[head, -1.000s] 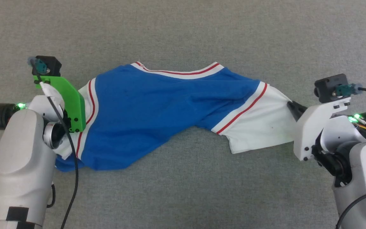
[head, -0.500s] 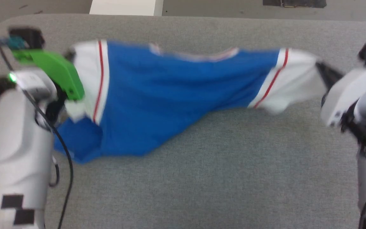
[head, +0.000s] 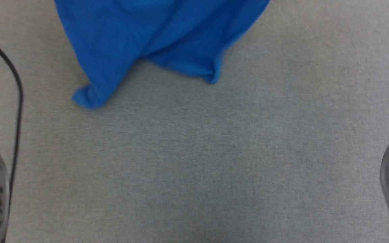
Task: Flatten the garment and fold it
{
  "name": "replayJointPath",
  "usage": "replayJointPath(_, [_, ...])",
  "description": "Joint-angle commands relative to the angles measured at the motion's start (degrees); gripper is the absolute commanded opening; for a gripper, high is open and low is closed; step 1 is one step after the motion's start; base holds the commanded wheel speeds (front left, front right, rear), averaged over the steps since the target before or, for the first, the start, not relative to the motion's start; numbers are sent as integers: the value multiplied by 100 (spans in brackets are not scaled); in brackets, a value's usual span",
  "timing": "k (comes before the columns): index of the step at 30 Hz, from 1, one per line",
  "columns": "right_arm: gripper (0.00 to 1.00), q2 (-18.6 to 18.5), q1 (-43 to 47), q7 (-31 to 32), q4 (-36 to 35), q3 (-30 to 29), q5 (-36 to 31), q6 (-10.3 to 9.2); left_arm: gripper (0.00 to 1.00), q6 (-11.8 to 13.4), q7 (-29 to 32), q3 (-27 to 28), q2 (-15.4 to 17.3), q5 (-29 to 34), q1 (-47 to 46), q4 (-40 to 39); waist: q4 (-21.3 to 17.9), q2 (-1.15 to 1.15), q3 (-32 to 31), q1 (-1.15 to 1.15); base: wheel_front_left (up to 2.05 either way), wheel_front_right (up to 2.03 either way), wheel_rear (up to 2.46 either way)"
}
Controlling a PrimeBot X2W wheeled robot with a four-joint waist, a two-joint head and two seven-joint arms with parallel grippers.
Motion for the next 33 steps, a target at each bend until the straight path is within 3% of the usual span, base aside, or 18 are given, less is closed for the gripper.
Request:
replayJointPath(1, [0,50,-388,-205,168,-82,-152,-9,0,110,-152,61,35,54,-283,36,-218,0,280,-1,0,0,0])
replayJointPath(9, [0,168,-2035,-1740,1046,-539,-745,-9,0,323,-1274,159,-11,179,-1279,244,-255,0,472,-1,0,0,0])
replayJointPath(17, [0,174,-2231,-2207,1726,-603,-453,-9,0,130,-1782,142,-69,37,-1289,526,-156,0,458,-1,0,0,0])
replayJointPath(25, [0,-8,-844,-2185,1520,-293,260,-9,0,-328,-2272,107,-211,-299,-50,897,24,0,7,-1,0,0,0])
replayJointPath(30, [0,-306,852,-2063,799,-93,1186,-9,0,-523,-2625,158,-355,-554,1307,849,139,0,-605,-1,0,0,0])
replayJointPath(33, [0,-441,2145,-1841,273,-4,1660,-9,0,-613,-2732,231,-604,-842,2313,670,225,0,-994,-1,0,0,0])
